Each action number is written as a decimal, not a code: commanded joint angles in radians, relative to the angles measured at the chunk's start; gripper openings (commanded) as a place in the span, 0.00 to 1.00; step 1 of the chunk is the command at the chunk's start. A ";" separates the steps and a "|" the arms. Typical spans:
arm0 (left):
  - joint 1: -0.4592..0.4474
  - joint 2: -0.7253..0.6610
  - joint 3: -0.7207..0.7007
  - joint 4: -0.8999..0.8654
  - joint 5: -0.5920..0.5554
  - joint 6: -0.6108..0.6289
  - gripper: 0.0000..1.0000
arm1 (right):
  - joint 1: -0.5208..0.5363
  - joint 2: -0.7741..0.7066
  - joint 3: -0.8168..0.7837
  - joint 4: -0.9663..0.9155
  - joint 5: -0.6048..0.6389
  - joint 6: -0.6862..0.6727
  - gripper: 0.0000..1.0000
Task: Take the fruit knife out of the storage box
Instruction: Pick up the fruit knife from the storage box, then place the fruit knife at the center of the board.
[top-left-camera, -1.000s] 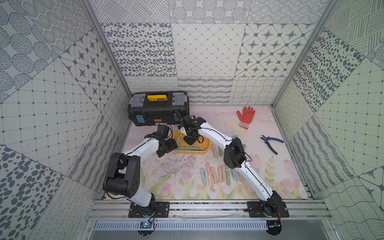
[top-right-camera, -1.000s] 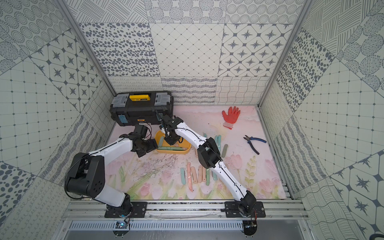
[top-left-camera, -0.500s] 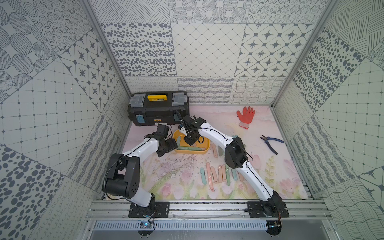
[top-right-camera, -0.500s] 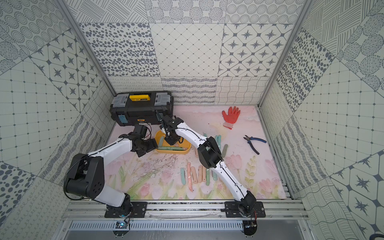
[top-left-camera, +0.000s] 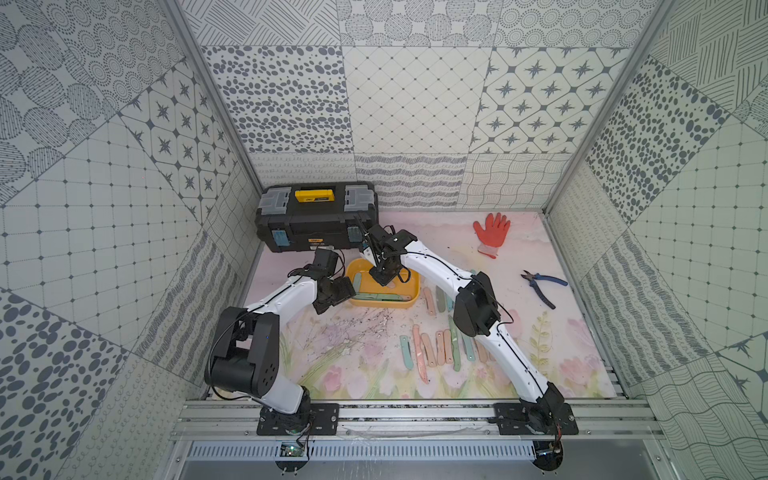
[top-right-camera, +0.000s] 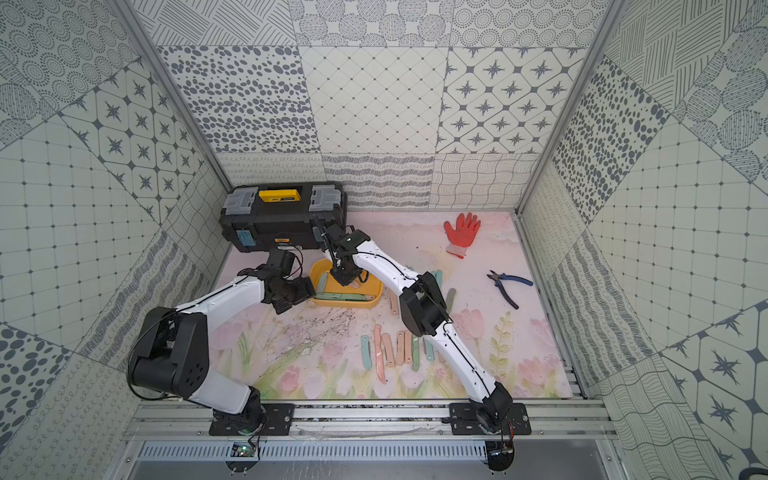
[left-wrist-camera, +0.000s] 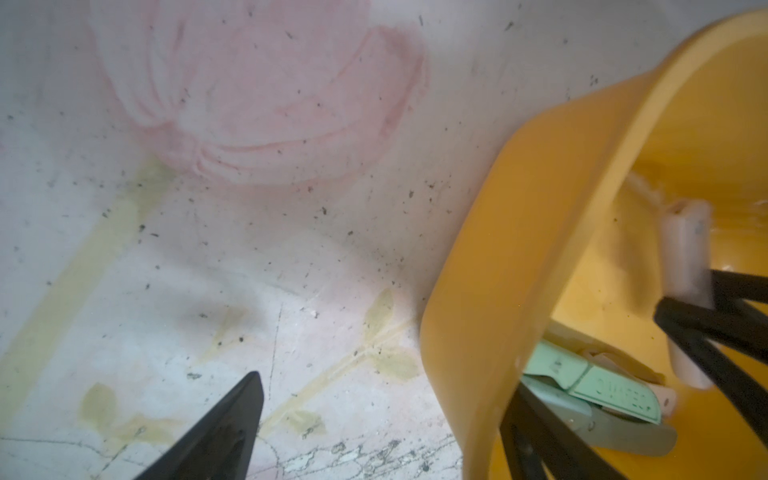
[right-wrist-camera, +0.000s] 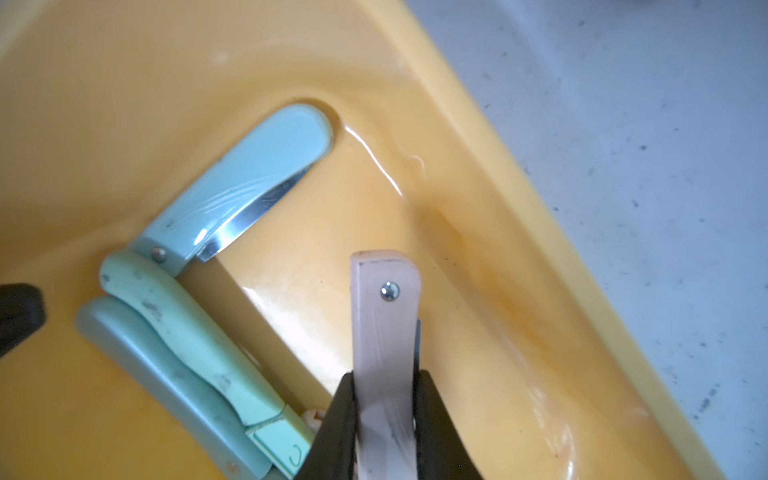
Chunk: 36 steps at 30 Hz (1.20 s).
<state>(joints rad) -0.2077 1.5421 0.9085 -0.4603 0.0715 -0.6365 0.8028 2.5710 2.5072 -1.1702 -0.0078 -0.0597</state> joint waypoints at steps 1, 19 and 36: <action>0.004 0.000 0.004 -0.006 -0.009 0.010 0.86 | -0.002 -0.059 0.007 -0.011 0.014 0.007 0.08; 0.003 -0.002 0.004 -0.004 -0.011 0.011 0.86 | 0.002 -0.241 -0.080 -0.042 0.080 0.139 0.11; 0.004 0.007 0.006 0.000 0.000 0.008 0.87 | -0.141 -0.827 -0.893 0.265 0.110 0.382 0.06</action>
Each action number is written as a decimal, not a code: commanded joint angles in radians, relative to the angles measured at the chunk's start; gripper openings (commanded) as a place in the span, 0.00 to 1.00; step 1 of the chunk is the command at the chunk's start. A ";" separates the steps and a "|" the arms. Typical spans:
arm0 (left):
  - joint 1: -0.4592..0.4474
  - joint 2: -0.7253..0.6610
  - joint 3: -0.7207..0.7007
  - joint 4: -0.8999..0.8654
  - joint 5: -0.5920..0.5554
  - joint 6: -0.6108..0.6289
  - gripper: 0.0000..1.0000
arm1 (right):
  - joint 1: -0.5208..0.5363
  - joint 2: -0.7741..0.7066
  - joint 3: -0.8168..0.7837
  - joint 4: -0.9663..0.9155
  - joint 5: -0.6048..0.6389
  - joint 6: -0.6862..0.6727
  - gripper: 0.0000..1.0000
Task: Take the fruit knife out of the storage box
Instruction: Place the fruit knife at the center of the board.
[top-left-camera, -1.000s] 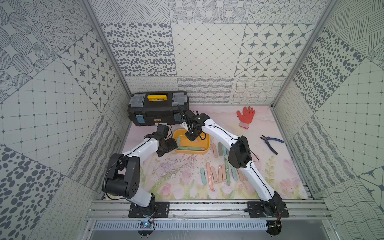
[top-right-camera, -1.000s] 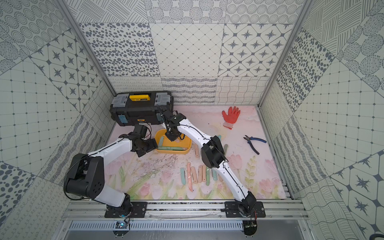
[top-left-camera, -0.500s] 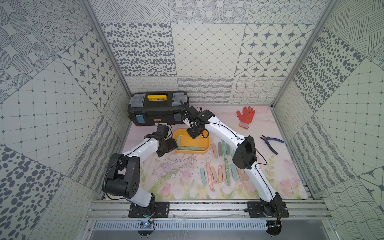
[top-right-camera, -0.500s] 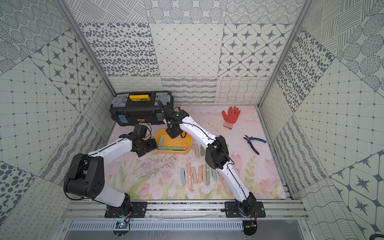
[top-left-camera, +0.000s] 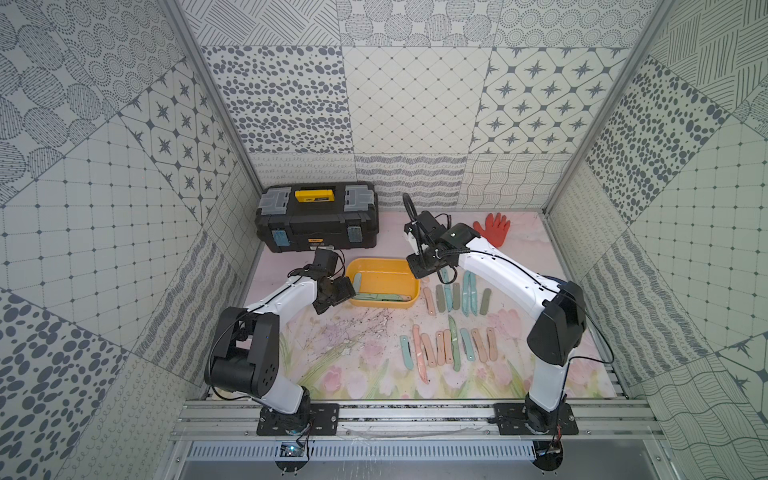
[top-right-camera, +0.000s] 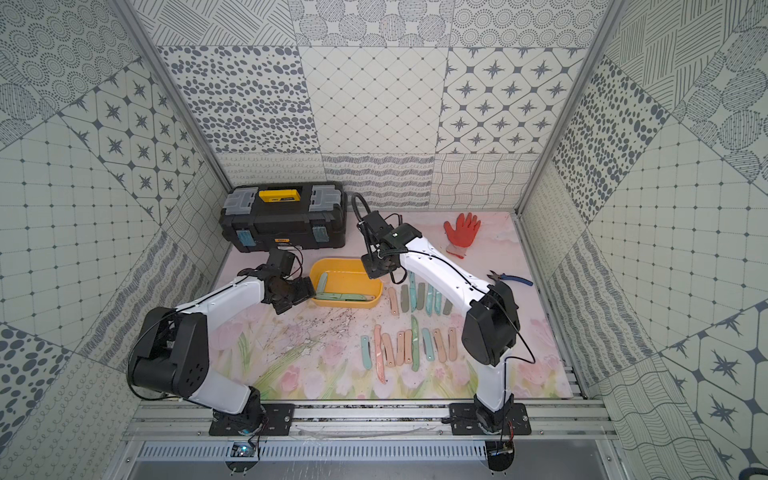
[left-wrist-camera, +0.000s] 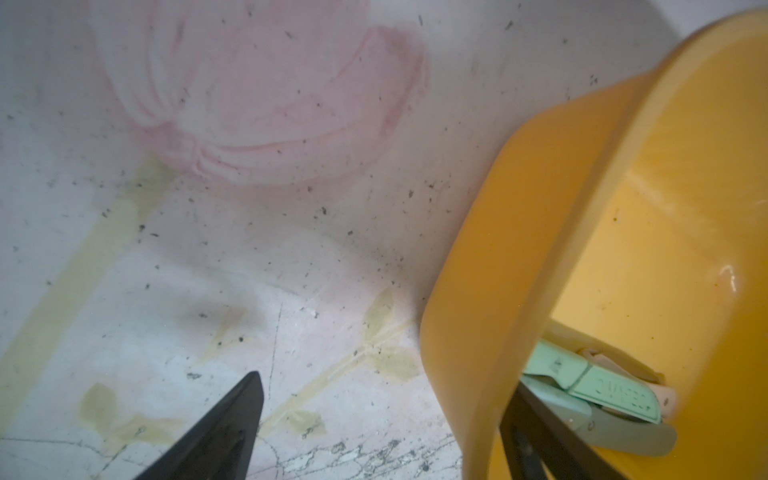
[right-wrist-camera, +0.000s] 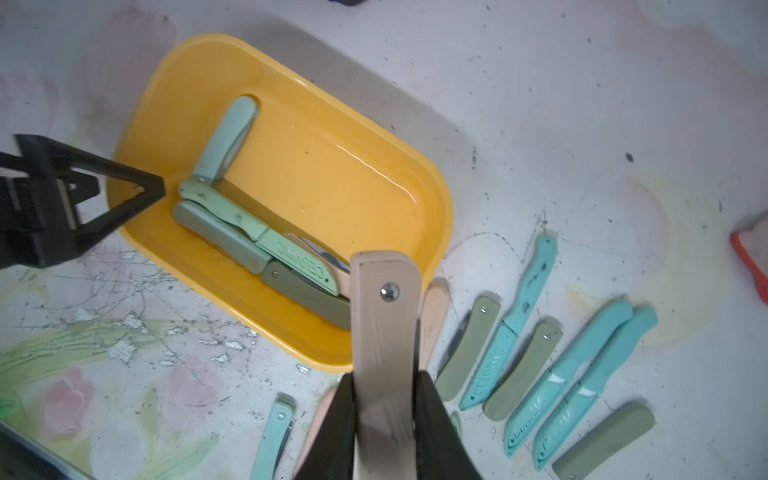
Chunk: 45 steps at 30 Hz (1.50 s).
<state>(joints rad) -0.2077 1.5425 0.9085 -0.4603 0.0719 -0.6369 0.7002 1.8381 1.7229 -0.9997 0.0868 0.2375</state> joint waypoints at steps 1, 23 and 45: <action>0.004 0.006 0.006 0.001 -0.001 0.009 0.86 | -0.052 -0.132 -0.161 0.105 0.026 0.096 0.06; 0.004 0.005 0.002 0.004 0.003 0.009 0.86 | -0.512 -0.276 -0.714 0.274 -0.047 0.188 0.07; 0.004 -0.005 0.001 0.004 0.005 0.008 0.86 | -0.582 -0.068 -0.718 0.371 -0.067 0.134 0.09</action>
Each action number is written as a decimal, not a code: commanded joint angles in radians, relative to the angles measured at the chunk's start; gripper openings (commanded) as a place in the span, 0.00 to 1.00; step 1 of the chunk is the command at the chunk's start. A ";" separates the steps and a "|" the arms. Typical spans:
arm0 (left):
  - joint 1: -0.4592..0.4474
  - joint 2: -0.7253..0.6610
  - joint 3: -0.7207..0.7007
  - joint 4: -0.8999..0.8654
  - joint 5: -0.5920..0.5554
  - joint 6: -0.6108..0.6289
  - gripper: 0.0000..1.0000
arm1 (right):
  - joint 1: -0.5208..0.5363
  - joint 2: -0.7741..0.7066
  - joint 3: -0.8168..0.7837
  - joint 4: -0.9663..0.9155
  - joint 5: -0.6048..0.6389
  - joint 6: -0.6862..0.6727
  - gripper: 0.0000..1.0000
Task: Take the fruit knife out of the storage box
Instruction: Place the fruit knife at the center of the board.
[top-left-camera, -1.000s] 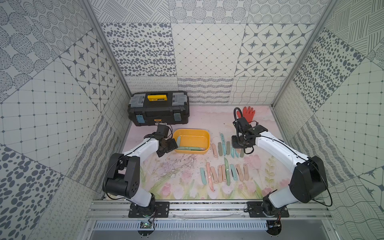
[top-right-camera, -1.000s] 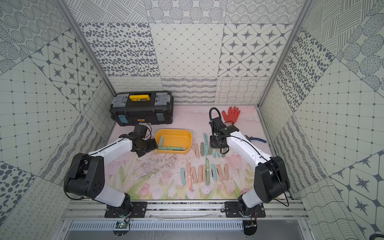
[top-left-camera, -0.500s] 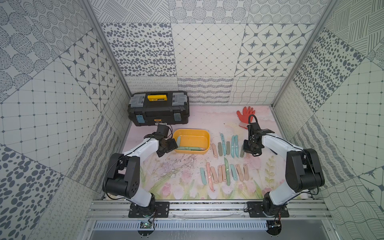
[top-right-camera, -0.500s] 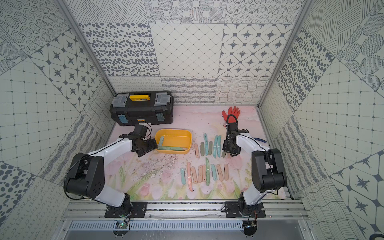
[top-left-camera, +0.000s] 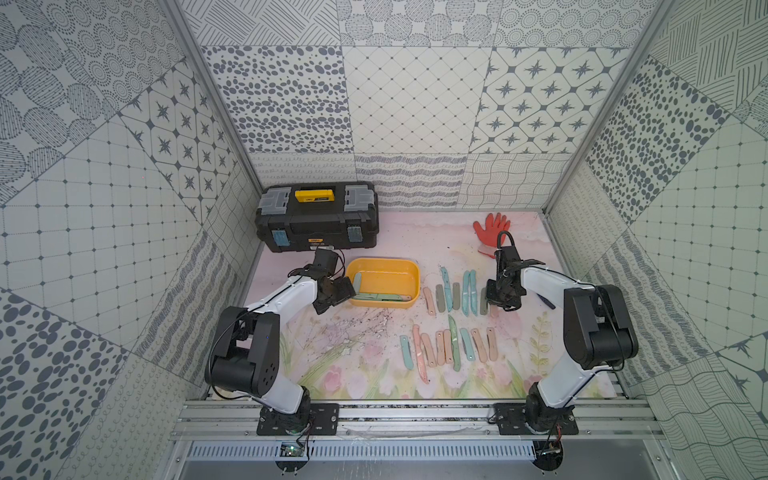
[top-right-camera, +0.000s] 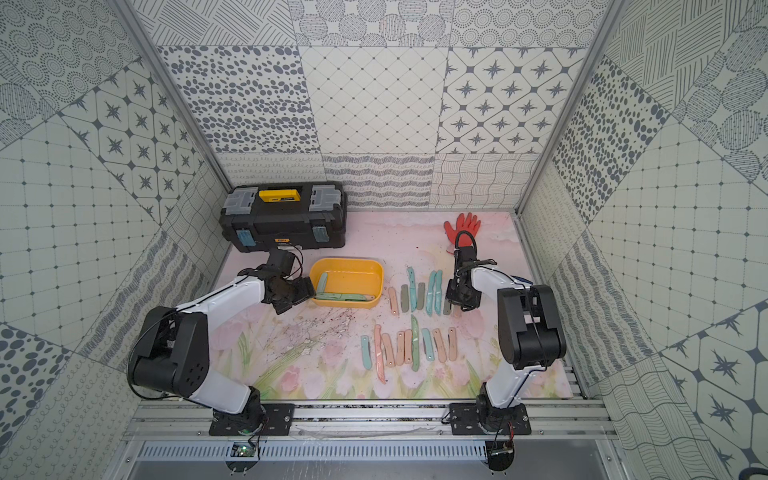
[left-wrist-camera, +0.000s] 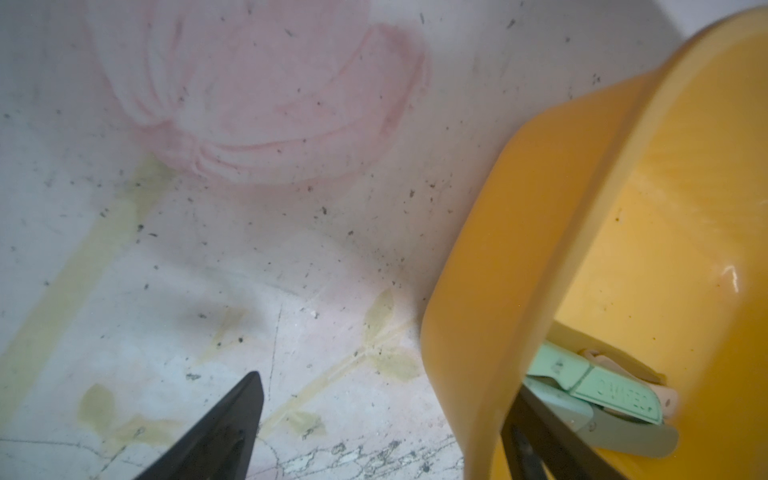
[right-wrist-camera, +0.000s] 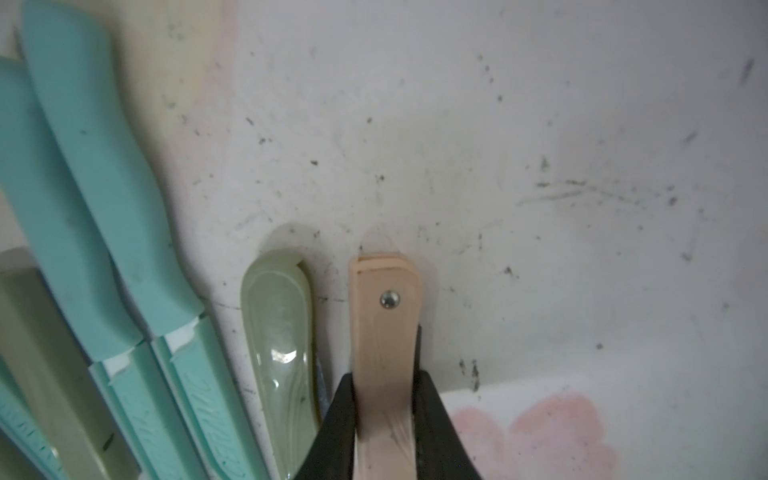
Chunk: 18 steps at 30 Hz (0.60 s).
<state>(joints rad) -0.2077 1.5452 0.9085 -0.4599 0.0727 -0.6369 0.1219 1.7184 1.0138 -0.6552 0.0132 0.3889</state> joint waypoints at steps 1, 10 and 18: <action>0.003 -0.004 0.001 0.003 0.006 0.007 0.86 | -0.003 0.054 -0.003 0.021 0.011 -0.023 0.09; 0.003 -0.001 0.006 0.004 0.009 0.007 0.87 | 0.008 0.053 0.014 -0.011 0.067 -0.058 0.13; -0.001 -0.028 0.009 0.004 0.026 0.013 0.87 | 0.021 -0.028 0.011 -0.012 0.048 -0.053 0.36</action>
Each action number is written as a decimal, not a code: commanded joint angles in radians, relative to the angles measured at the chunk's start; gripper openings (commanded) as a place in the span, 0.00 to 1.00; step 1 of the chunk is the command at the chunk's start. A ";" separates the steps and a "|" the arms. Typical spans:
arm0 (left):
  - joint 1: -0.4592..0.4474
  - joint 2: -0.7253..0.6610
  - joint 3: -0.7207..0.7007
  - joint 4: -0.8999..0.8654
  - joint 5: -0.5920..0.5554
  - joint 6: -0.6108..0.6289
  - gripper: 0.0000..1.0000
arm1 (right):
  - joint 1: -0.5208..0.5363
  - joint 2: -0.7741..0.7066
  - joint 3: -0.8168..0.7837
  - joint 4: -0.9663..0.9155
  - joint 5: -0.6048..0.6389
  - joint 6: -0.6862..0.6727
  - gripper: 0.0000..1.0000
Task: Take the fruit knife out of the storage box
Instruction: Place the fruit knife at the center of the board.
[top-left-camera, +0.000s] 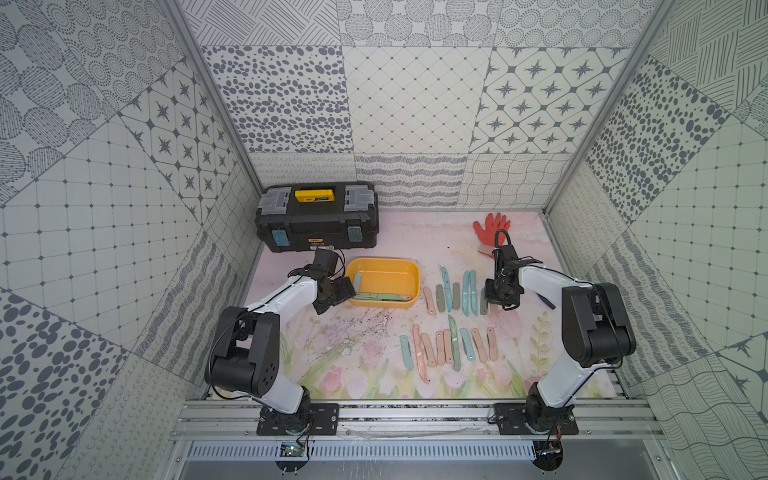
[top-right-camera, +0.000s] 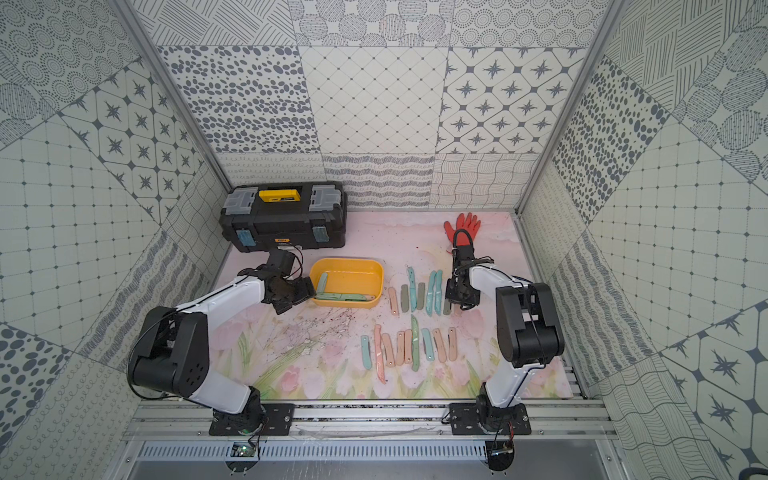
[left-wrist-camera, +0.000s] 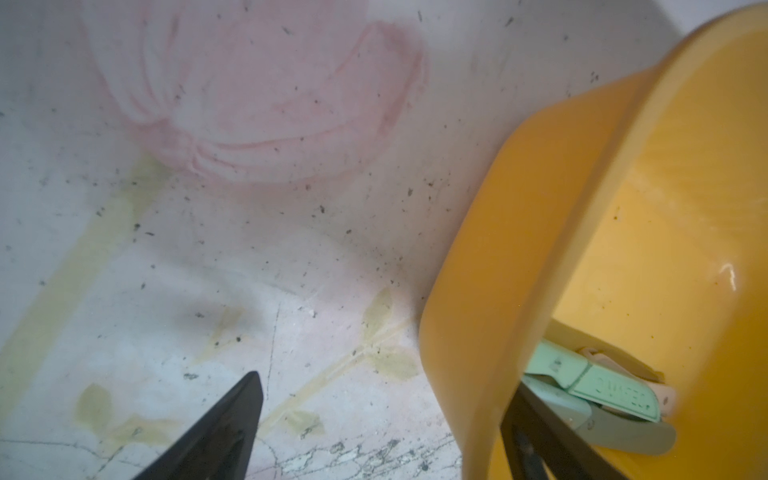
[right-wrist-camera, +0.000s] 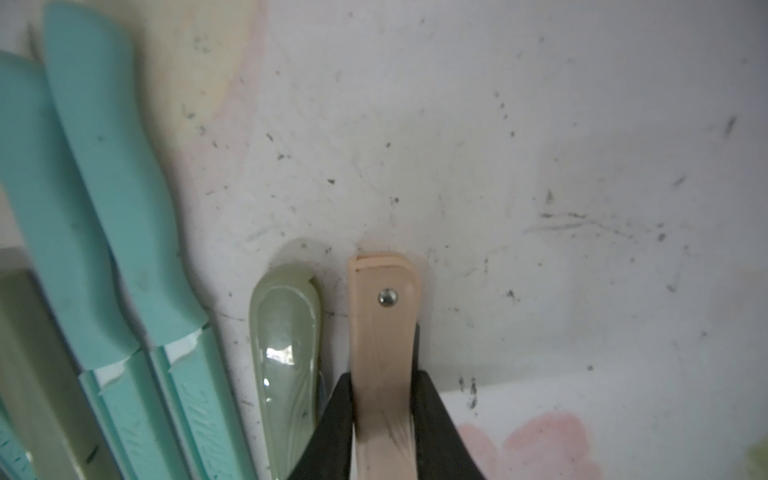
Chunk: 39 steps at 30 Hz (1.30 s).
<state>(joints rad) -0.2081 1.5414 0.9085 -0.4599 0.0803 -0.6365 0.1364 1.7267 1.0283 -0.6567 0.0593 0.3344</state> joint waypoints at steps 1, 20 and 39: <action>-0.003 -0.033 0.011 0.003 0.021 0.012 0.88 | 0.008 -0.056 -0.003 -0.015 -0.002 0.003 0.40; -0.122 -0.048 0.271 -0.173 -0.055 0.119 0.90 | 0.259 -0.302 0.133 0.003 0.079 -0.070 0.51; -0.240 0.382 0.605 -0.365 -0.225 0.162 0.71 | 0.284 -0.078 0.260 0.114 -0.119 -0.059 0.51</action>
<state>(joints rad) -0.4370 1.8698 1.4891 -0.7162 -0.0635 -0.4896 0.4152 1.6501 1.2678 -0.5869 -0.0265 0.2771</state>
